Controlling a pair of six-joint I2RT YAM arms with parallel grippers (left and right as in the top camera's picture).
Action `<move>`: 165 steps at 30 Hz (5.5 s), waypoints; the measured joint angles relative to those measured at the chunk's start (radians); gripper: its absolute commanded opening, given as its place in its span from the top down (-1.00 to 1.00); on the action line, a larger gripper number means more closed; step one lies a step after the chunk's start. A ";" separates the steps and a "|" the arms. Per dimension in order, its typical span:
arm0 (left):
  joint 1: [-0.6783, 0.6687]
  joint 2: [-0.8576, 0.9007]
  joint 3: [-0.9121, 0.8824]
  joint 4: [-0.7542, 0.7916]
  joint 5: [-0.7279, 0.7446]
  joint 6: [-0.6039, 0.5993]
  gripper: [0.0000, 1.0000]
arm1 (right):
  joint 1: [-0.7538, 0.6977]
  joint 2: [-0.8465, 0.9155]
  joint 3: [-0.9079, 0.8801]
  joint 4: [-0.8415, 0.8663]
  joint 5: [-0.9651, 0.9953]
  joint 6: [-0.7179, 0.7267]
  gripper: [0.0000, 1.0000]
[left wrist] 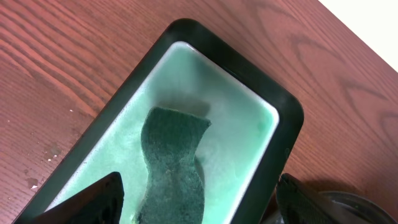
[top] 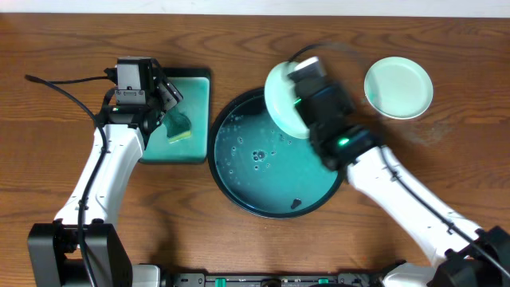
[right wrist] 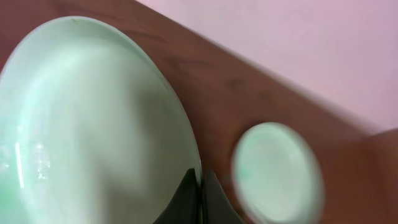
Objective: Clean dirty plates on tray and stack at the side
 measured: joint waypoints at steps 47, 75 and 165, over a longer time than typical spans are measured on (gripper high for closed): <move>0.000 0.000 0.000 0.000 0.000 0.000 -0.58 | -0.701 -0.362 0.016 -0.531 -0.544 0.447 -0.99; 0.000 0.000 0.000 0.000 0.000 0.000 -0.59 | -0.407 -0.751 -0.210 -0.764 -0.524 0.477 -0.99; 0.000 -0.036 -0.006 -0.150 0.001 0.149 -0.59 | -0.536 -1.503 -1.104 0.206 -0.650 0.172 -0.99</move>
